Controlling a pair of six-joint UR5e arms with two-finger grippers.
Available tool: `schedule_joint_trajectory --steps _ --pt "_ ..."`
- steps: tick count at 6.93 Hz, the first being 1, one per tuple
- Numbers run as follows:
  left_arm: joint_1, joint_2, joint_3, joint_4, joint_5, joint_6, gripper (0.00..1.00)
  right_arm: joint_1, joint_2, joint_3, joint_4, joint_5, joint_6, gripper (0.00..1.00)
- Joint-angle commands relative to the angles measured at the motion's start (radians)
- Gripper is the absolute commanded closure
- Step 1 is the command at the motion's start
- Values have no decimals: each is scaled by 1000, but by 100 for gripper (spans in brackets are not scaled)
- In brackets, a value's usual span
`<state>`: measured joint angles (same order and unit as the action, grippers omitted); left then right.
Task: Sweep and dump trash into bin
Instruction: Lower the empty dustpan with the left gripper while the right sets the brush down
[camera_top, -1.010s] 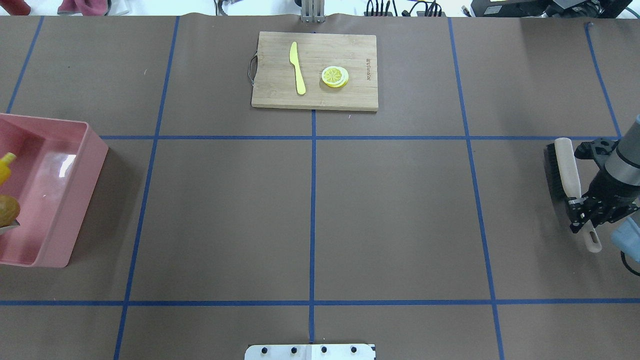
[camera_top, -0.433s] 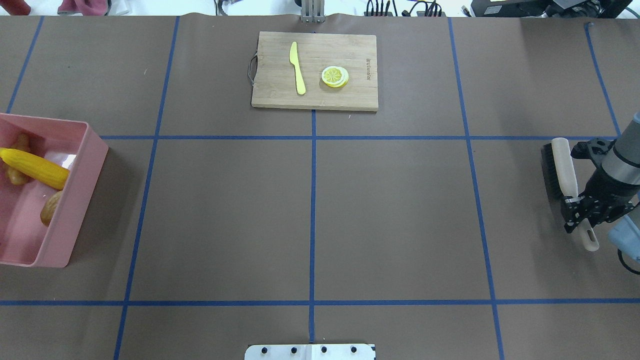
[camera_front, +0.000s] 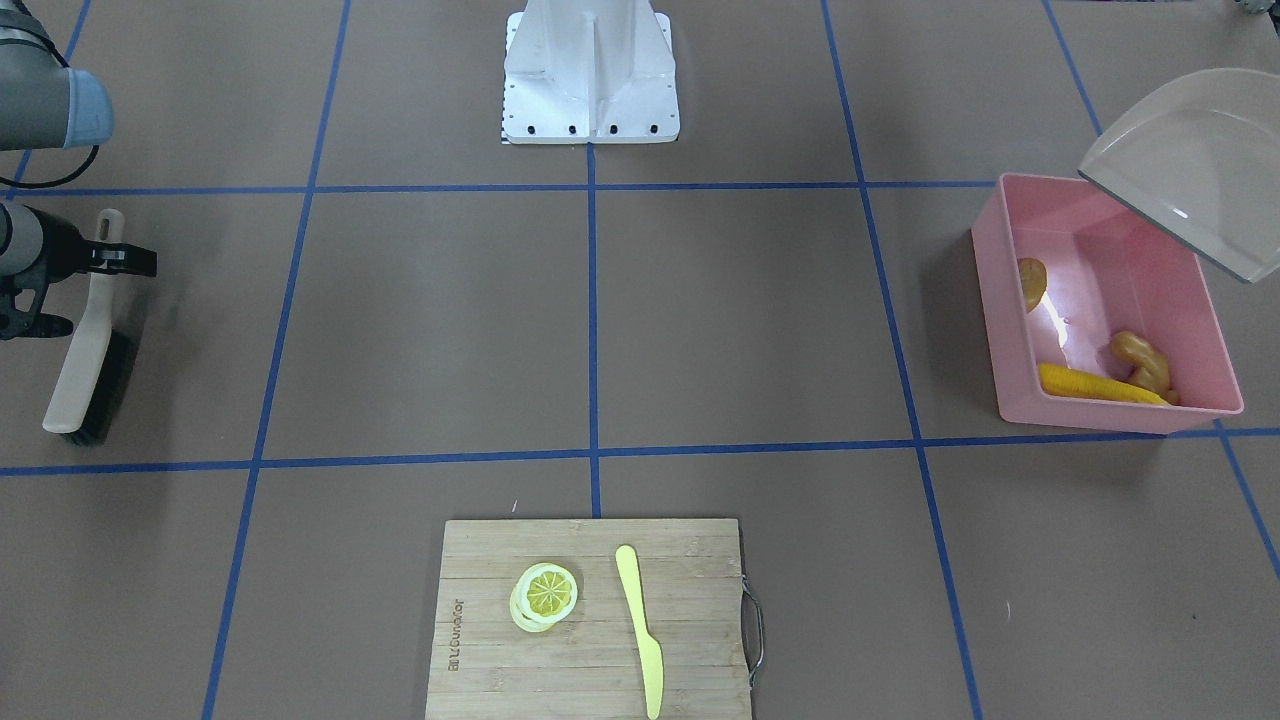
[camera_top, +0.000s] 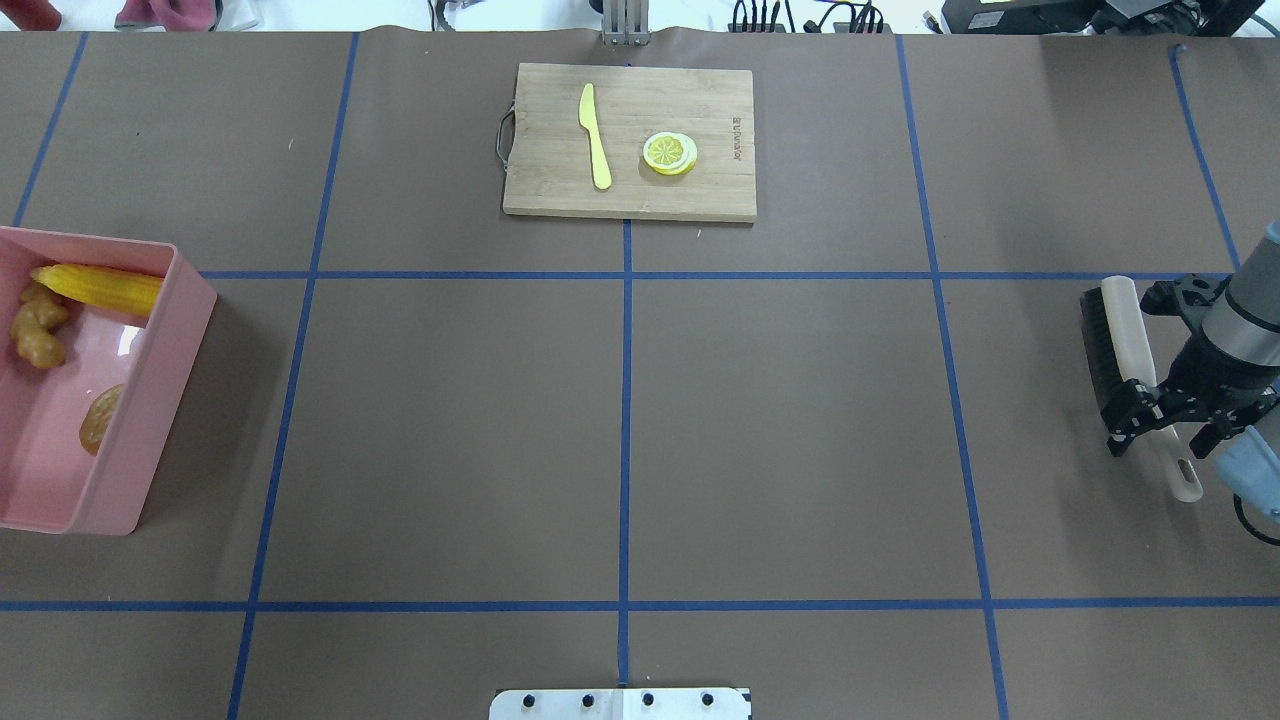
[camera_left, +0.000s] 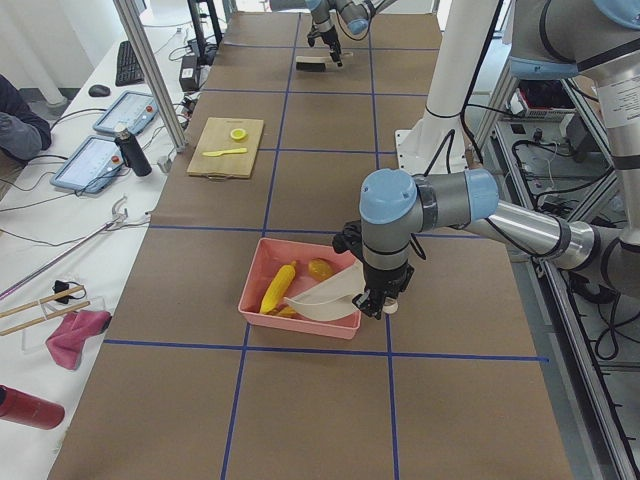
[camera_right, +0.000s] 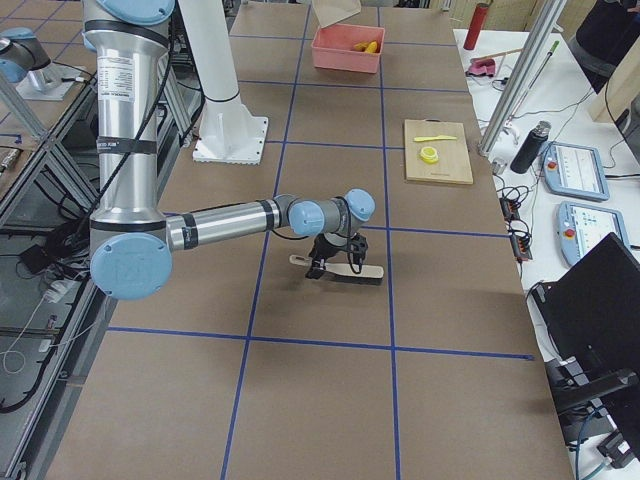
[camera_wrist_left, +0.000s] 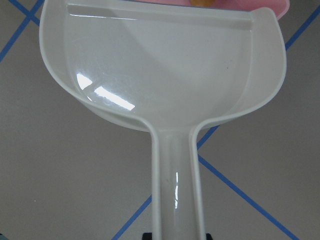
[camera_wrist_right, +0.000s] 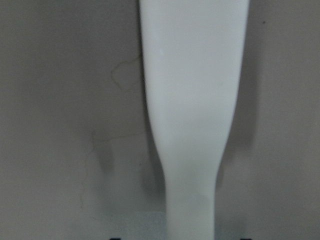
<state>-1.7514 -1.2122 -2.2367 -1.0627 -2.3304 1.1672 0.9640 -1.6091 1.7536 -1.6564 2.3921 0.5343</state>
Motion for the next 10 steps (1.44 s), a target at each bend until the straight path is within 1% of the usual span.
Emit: schedule_joint_trajectory --steps 1,2,3,4,5,6,7,8,9,10 --pt "54 -10 95 -235 -148 -6 100 66 12 13 3 2 -5 0" --pt "102 -10 124 -355 -156 -50 100 146 30 45 1 -10 -7 0" --pt "169 -10 140 -511 -156 -163 100 247 61 72 0 -11 -16 0" --pt "273 -10 159 -701 -155 -331 100 313 67 113 0 -52 -75 0" --pt "415 -24 190 -940 -139 -533 100 370 87 159 -6 -145 -228 0" --pt "560 -36 201 -1161 -92 -716 100 443 93 167 -9 -142 -259 0" --pt "711 -52 204 -1301 -19 -824 100 519 83 165 -8 -140 -258 0" --pt "812 -112 225 -1333 33 -842 100 530 72 158 -11 -145 -248 0" --pt "893 -227 292 -1326 48 -842 100 542 43 99 -2 -146 -254 0" --pt "979 -330 360 -1324 65 -844 100 571 16 60 1 -133 -267 0"
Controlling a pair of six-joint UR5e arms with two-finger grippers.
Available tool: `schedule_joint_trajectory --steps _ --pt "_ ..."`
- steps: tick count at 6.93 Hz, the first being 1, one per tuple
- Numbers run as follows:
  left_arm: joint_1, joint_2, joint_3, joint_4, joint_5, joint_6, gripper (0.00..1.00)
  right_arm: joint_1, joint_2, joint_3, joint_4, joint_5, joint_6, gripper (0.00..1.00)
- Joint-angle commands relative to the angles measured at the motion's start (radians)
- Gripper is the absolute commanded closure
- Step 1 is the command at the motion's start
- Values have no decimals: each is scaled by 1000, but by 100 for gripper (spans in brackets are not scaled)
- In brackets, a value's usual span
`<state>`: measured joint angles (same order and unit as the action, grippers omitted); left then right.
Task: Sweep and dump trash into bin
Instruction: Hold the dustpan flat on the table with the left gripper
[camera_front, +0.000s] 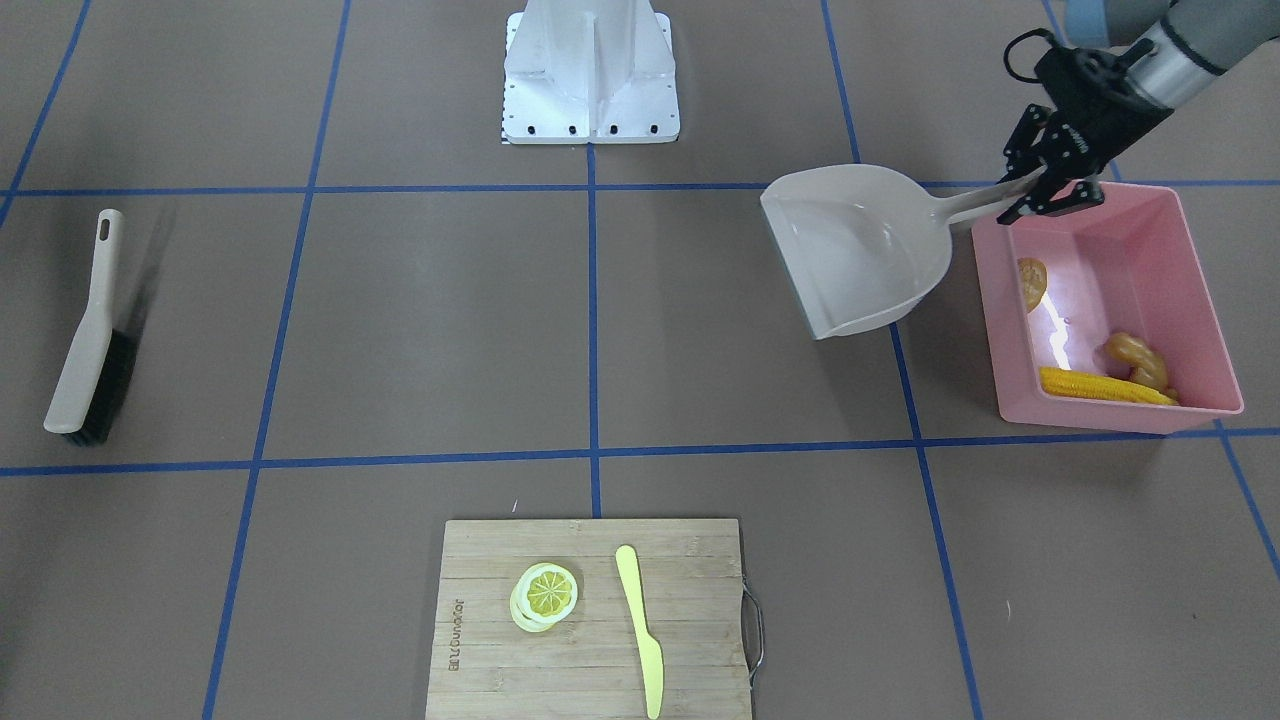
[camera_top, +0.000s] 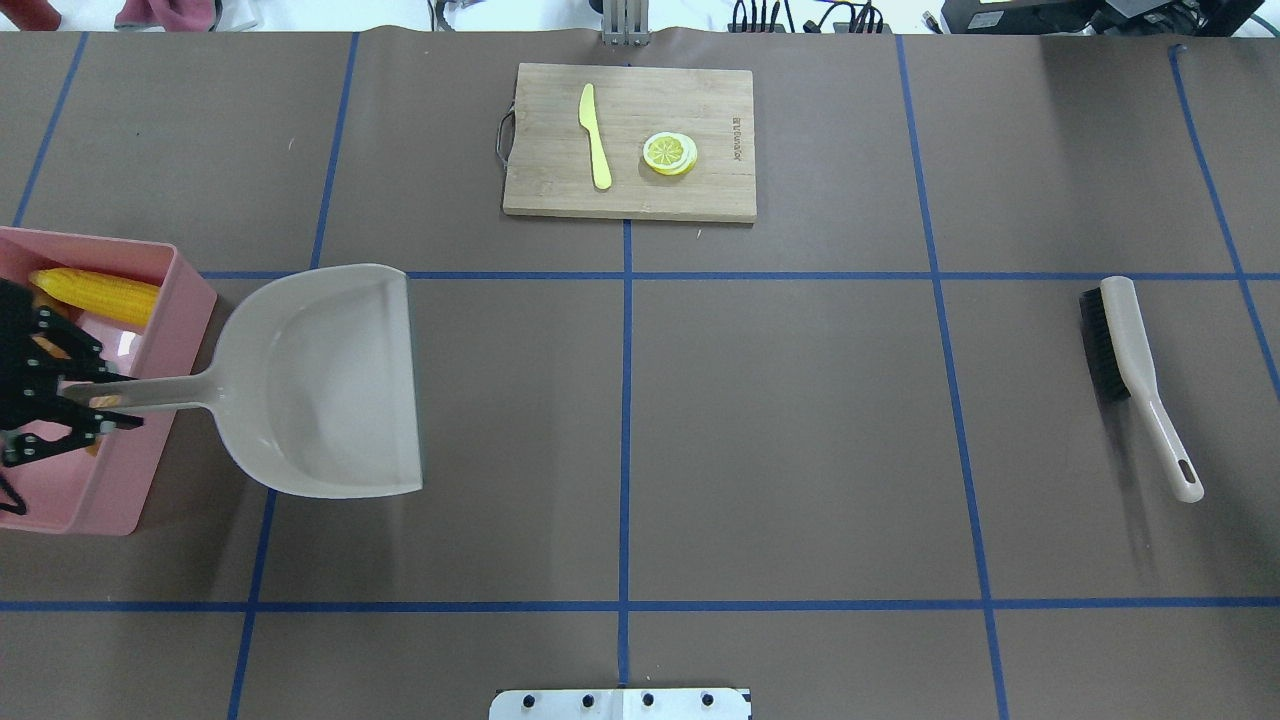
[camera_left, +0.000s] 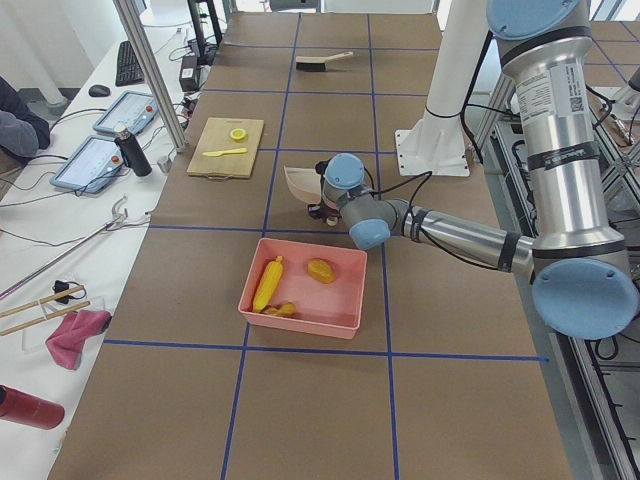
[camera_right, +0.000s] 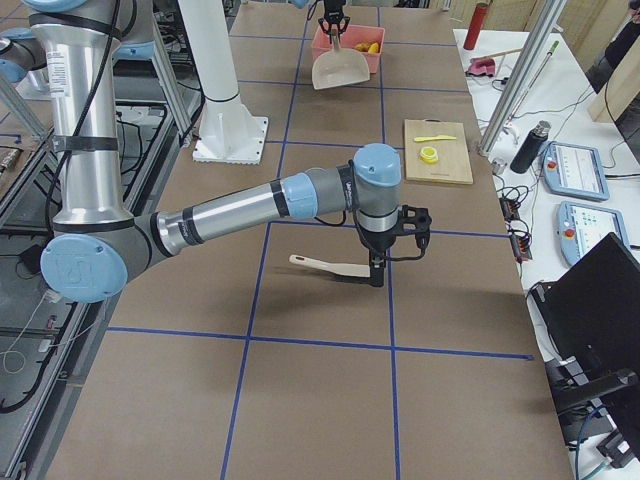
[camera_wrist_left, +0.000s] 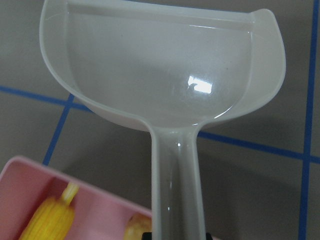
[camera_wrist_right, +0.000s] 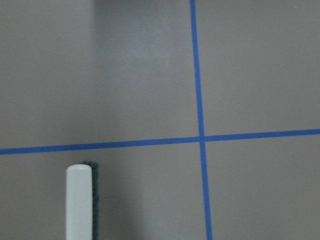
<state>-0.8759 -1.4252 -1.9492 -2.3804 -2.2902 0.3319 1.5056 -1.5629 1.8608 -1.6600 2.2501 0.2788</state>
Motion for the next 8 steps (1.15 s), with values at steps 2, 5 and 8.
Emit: schedule_joint_trajectory --steps 2,5,8 --pt "159 -291 165 65 37 -10 100 28 -14 -87 5 34 -20 0" --pt "167 -359 170 228 31 -11 100 30 -28 -88 6 88 -24 0" --pt "173 -362 176 256 29 -1 100 24 -14 -95 6 85 -23 0"
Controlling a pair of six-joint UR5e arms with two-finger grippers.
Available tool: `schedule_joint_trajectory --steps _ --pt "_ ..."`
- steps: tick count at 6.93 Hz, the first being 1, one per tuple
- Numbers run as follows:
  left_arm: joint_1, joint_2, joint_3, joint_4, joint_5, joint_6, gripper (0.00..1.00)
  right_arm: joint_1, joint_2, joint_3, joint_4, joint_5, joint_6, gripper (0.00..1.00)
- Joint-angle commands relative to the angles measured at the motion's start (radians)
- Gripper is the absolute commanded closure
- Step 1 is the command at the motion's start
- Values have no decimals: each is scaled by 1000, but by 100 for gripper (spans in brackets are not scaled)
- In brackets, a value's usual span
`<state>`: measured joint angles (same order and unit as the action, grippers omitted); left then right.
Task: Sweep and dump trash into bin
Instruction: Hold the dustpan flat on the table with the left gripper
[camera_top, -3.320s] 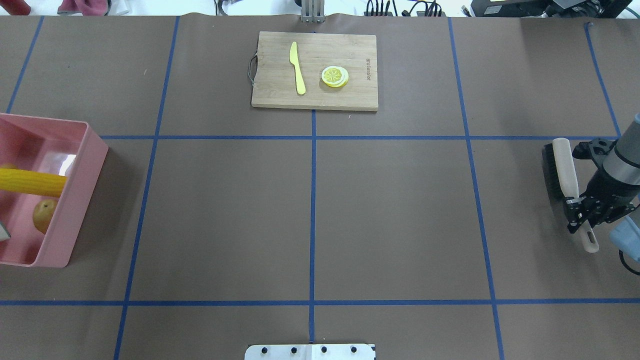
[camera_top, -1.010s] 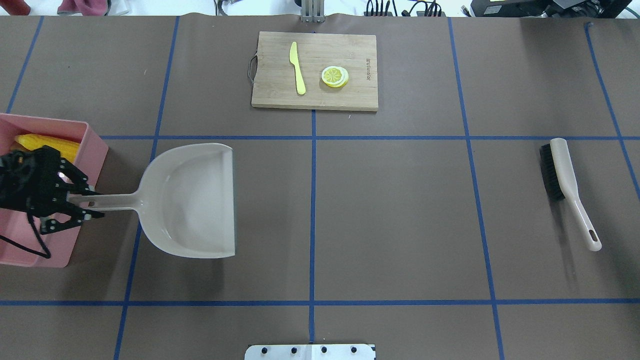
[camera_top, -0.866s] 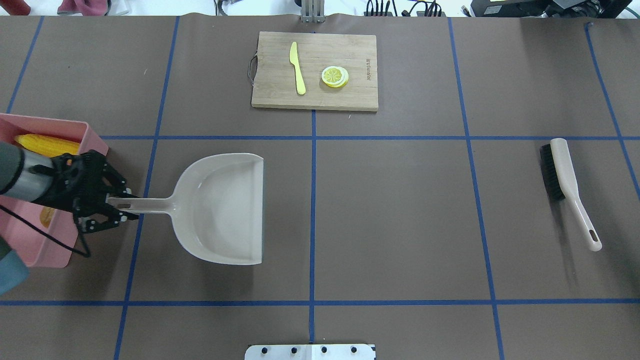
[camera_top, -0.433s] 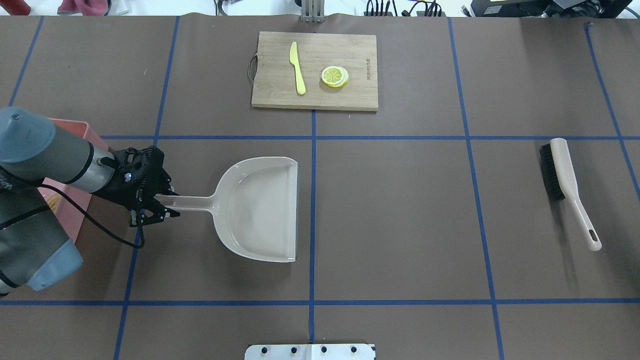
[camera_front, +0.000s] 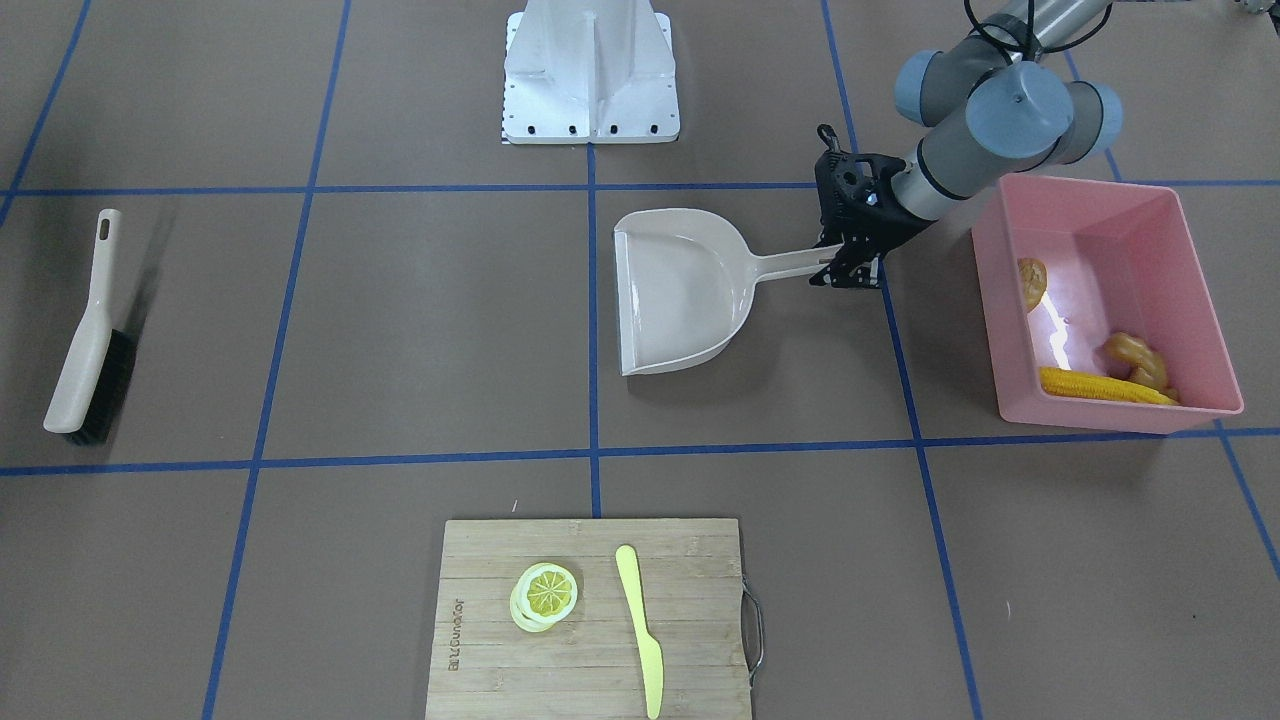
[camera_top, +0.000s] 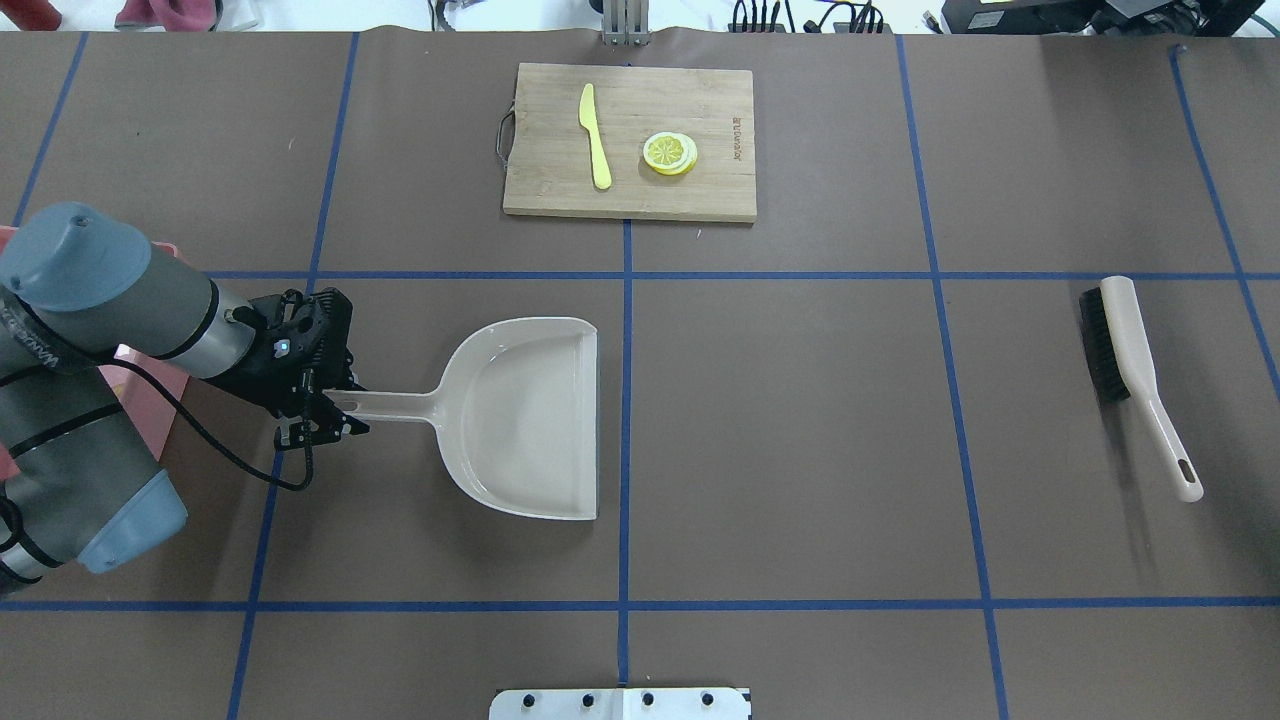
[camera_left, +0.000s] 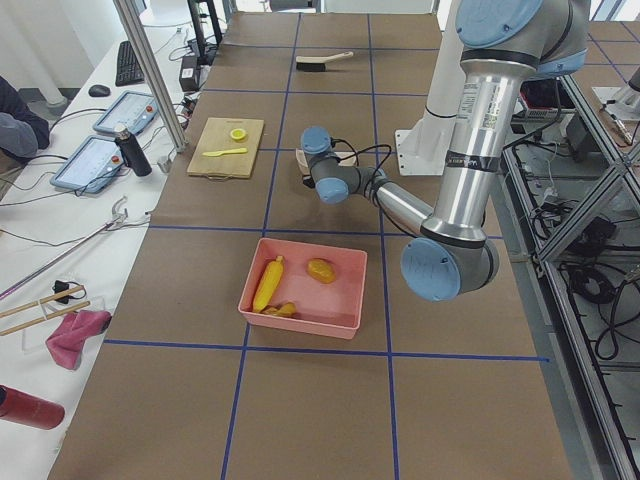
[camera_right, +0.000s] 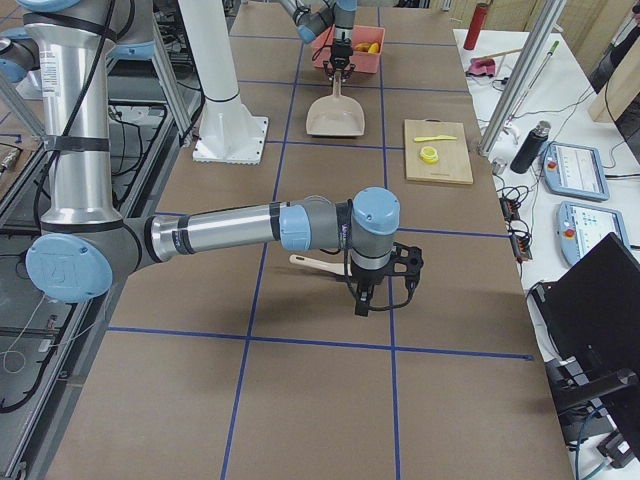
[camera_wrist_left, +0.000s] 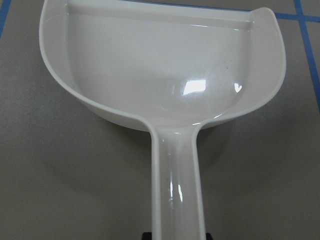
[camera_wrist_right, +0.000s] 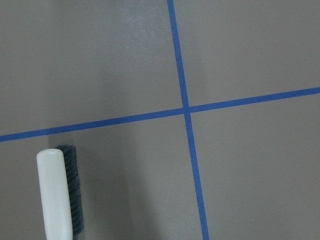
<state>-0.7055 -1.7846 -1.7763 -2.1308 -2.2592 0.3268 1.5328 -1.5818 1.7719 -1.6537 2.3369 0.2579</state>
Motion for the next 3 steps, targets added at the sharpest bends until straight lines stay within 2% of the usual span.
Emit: schedule_joint_trajectory --steps 1,3 --pt "4 -4 4 5 -2 6 100 -2 3 4 0 2 -5 0" --pt "9 -6 9 3 -5 9 100 -3 -7 3 0 -14 0 0"
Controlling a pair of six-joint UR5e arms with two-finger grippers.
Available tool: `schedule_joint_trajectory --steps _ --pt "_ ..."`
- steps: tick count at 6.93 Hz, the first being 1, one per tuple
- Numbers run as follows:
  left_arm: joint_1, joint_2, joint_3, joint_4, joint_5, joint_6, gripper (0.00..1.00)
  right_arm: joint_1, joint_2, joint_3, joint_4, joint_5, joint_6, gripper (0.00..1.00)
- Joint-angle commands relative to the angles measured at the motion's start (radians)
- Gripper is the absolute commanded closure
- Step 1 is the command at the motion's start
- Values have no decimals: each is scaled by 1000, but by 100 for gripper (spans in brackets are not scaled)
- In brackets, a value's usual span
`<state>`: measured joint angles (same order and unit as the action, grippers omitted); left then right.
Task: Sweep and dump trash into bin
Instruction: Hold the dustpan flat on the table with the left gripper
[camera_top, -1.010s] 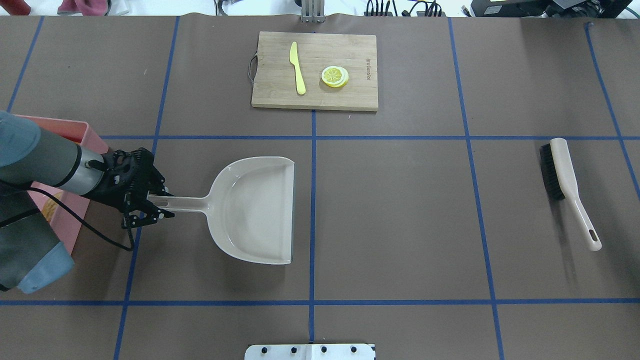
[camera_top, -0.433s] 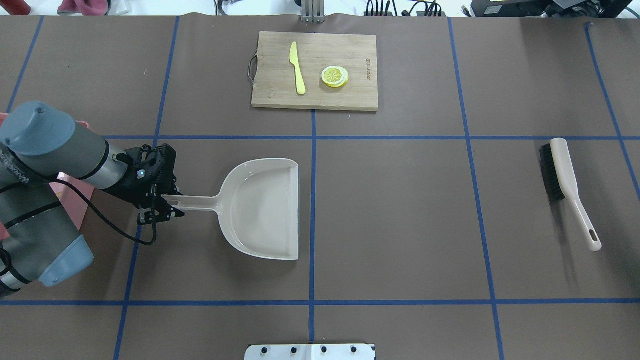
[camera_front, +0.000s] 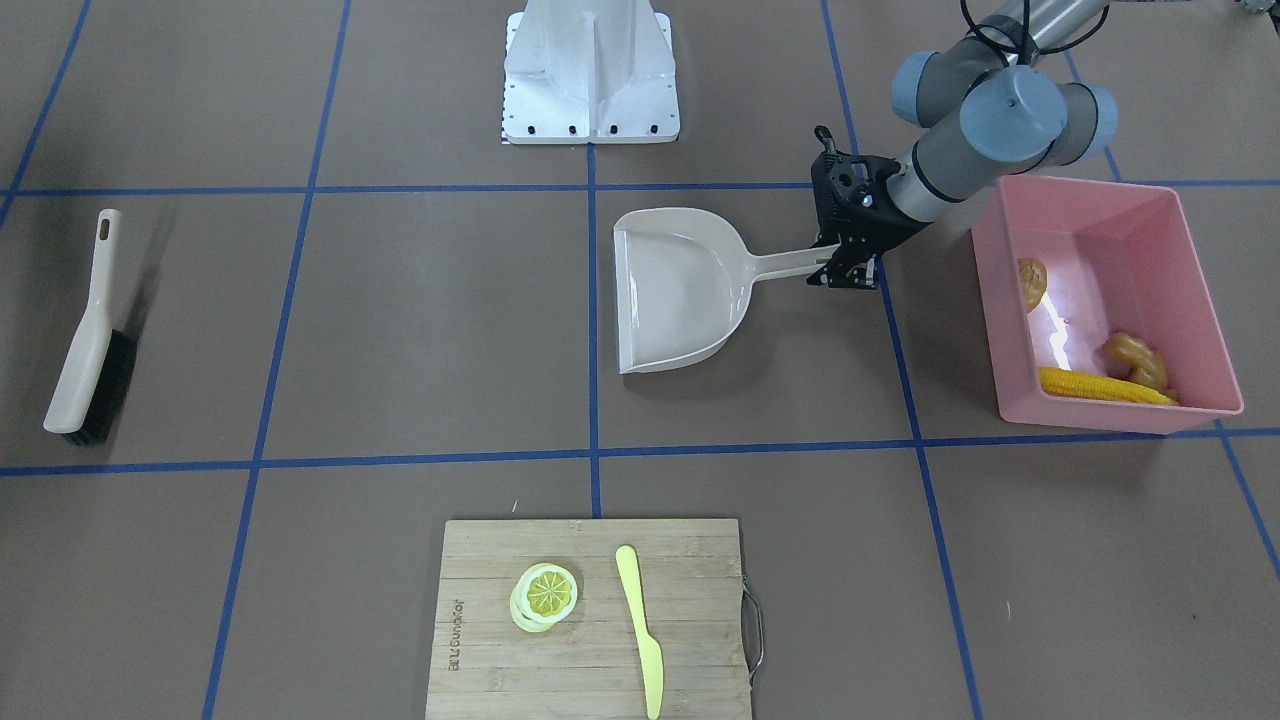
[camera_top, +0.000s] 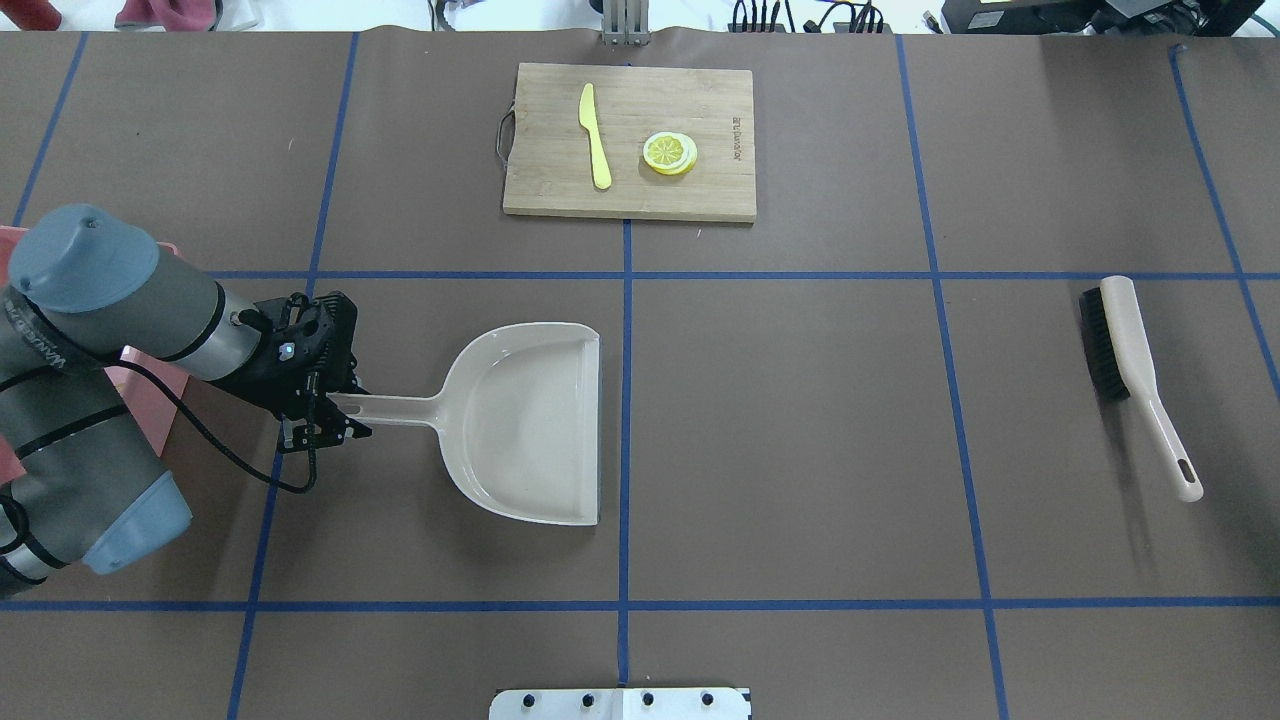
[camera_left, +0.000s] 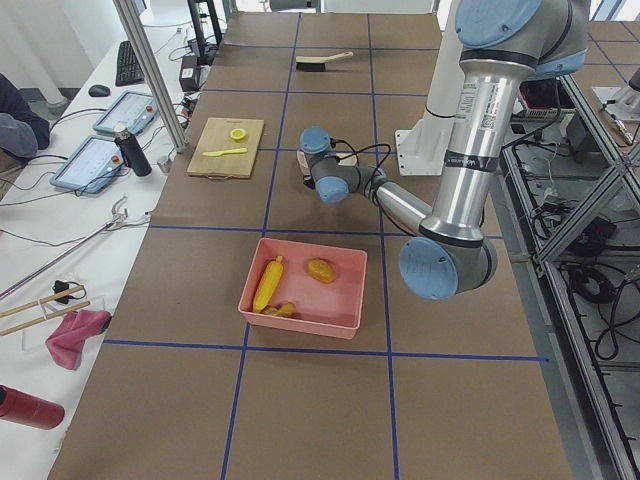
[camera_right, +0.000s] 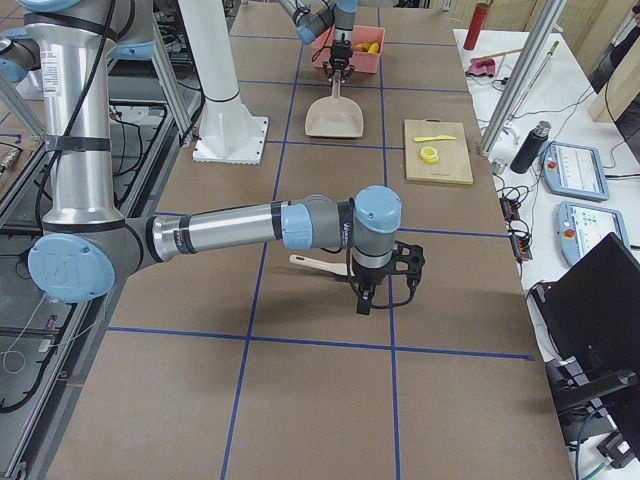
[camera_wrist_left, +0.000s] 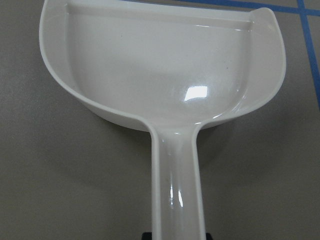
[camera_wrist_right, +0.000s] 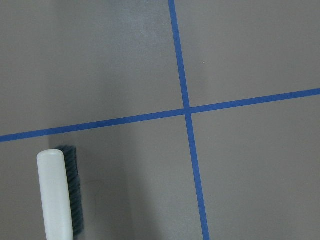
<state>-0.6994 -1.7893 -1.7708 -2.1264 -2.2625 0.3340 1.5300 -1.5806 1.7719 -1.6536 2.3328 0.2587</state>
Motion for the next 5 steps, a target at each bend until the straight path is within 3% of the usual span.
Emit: schedule_joint_trajectory --steps 1,3,4,5 --pt "3 1 4 -3 -2 2 100 -1 -7 -5 0 -19 1 0" --pt "3 -1 7 -6 -2 32 100 -1 2 -9 -2 -15 -6 0" --pt "4 -1 7 -6 -3 36 94 -4 5 -14 -2 -15 2 0" --pt "5 -1 10 -6 -2 36 78 -5 5 -14 0 -10 2 0"
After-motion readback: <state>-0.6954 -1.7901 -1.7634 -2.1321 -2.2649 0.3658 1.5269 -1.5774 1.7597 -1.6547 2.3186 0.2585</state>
